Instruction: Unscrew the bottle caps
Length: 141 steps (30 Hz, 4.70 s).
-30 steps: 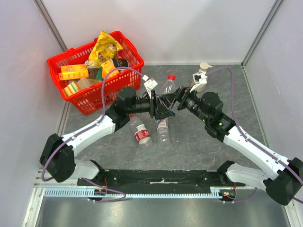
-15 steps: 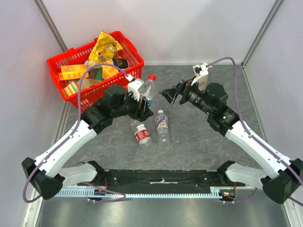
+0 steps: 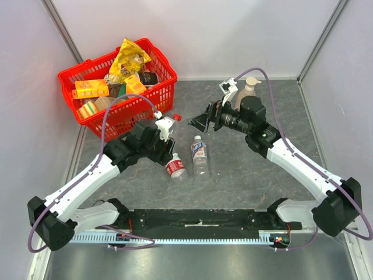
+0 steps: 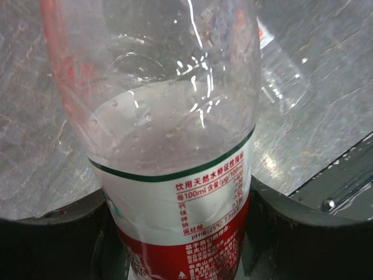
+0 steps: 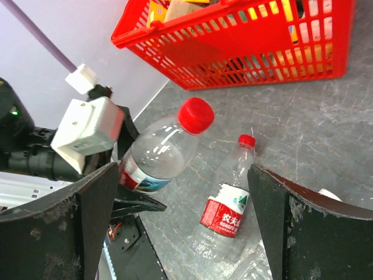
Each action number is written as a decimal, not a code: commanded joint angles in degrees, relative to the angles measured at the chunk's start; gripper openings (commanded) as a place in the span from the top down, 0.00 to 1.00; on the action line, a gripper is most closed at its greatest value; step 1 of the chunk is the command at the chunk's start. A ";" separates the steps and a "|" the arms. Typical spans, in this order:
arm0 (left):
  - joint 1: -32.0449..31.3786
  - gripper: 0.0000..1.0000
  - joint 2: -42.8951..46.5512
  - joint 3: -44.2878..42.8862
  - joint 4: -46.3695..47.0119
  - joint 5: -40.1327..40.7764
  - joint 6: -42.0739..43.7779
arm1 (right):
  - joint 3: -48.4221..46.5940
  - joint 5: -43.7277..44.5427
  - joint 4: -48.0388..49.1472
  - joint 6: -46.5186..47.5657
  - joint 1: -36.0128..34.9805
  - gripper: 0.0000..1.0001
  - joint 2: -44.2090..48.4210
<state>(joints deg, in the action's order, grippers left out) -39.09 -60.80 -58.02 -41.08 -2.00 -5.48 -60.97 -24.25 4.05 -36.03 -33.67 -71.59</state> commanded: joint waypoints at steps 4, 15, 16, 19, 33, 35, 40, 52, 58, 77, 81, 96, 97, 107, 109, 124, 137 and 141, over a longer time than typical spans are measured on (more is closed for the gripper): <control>-0.02 0.56 -1.34 3.61 2.50 4.72 3.45 | -3.36 -5.02 2.45 -3.43 0.80 0.03 -4.69; -0.02 0.56 -1.43 4.49 3.55 3.05 3.72 | -6.35 -11.08 7.36 -10.01 0.71 0.20 -14.71; -0.02 0.56 -1.34 4.67 3.64 3.05 3.72 | -6.27 -11.52 9.02 -10.89 0.71 0.22 -15.24; -0.02 0.56 -1.26 4.67 3.73 2.44 3.72 | -6.44 -12.05 11.84 -13.18 0.45 0.26 -17.00; -0.02 0.56 -1.17 4.76 3.90 2.26 3.89 | -7.59 -11.61 13.96 -16.44 -0.69 0.38 -22.80; -0.02 0.56 -1.17 4.76 3.90 0.87 3.89 | -7.23 -11.70 15.36 -17.31 -0.69 0.39 -22.98; -0.02 0.56 -1.08 4.84 3.90 0.86 3.89 | -6.36 -12.57 19.32 -20.04 -0.61 0.43 -23.24; -0.11 0.56 -1.08 4.93 3.90 0.60 4.07 | -5.48 -13.45 23.01 -23.38 -0.69 0.58 -23.15; -0.02 0.56 -0.55 4.93 3.90 0.86 3.98 | -4.69 -13.28 23.63 -23.21 -0.61 0.90 -23.33; -0.02 0.11 5.60 5.02 12.95 -9.95 -3.04 | 13.93 -4.85 38.47 -27.77 -0.17 1.00 -11.47; -0.02 0.09 4.11 4.58 16.73 -11.97 -4.72 | 17.46 -1.25 40.25 -29.45 -0.08 1.00 -8.14; -0.02 0.41 0.85 3.09 17.96 -12.24 -4.63 | 17.99 2.45 32.33 -25.23 0.54 1.00 -1.53; -0.02 0.48 1.11 3.00 18.14 -12.41 -4.72 | 18.08 2.54 32.33 -24.97 0.54 1.00 -1.62; -0.02 0.67 1.73 1.24 16.39 -17.68 -3.93 | 17.90 -3.78 34.61 -20.40 0.89 1.00 -2.06; -0.02 0.69 2.08 0.98 15.60 -19.35 -3.40 | 18.08 -5.97 36.98 -20.31 1.32 1.00 -2.23; -0.02 0.82 6.13 0.45 19.54 -41.14 -2.17 | 21.51 -22.76 63.17 -21.54 2.29 1.00 -0.57; -0.11 0.82 6.04 0.54 24.12 -54.52 -2.70 | 20.28 -27.79 74.52 -27.16 2.29 0.88 1.45; -0.02 0.82 6.04 0.80 22.54 -51.53 -1.38 | 19.93 -26.29 73.38 -27.34 2.29 0.51 2.24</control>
<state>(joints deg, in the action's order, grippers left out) -38.35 -55.35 -54.83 -22.63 -50.24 -9.06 -39.81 -49.06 76.16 -62.08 -30.65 -70.15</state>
